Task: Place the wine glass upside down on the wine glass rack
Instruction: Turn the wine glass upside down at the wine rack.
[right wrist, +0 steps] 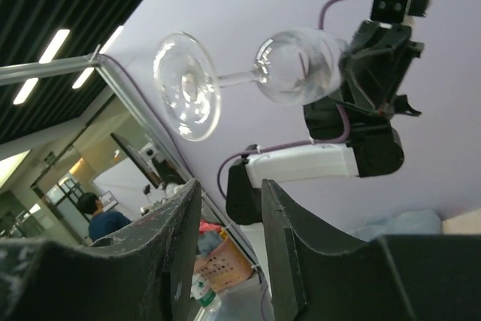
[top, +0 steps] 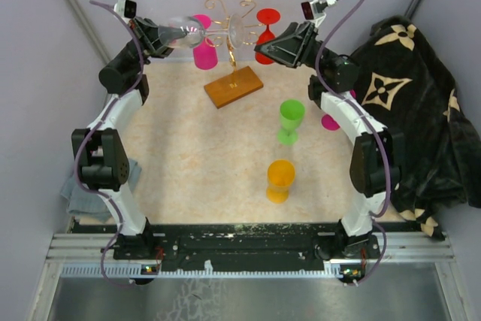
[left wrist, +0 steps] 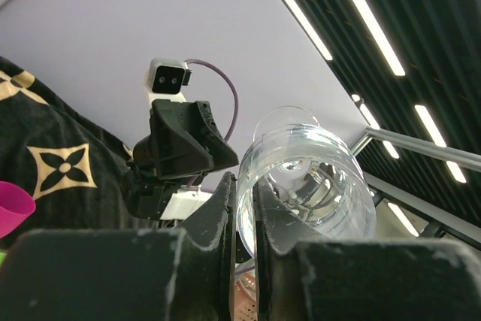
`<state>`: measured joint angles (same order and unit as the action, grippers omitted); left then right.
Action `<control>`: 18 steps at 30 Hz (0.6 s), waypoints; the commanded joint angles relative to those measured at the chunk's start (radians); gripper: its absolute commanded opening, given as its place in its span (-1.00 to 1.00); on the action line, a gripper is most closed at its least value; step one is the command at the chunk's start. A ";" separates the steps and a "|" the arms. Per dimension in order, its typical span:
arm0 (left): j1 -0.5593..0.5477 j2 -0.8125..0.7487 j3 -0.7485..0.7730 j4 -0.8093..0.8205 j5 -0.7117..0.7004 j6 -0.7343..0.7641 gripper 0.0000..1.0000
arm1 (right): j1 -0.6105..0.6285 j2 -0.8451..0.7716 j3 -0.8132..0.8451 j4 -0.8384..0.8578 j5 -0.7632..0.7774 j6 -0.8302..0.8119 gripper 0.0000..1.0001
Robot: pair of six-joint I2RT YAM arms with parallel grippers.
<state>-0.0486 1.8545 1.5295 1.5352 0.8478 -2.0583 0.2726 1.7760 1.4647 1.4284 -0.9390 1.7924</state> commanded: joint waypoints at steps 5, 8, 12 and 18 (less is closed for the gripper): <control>-0.007 -0.022 0.027 0.232 -0.057 -0.168 -1.00 | 0.034 0.040 0.197 0.133 0.054 0.116 -0.22; -0.009 -0.029 0.018 0.235 -0.055 -0.168 -1.00 | 0.052 0.049 0.237 0.077 0.042 0.082 -0.21; -0.009 -0.045 0.011 0.217 -0.040 -0.149 -1.00 | 0.079 0.053 0.267 -0.003 0.025 0.024 -0.21; -0.010 -0.066 0.011 0.209 -0.025 -0.138 -1.00 | 0.103 0.059 0.300 -0.084 0.010 -0.044 -0.20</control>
<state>-0.0509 1.8435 1.5291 1.5364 0.8387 -2.0586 0.3588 1.8286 1.6978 1.3861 -0.9222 1.8164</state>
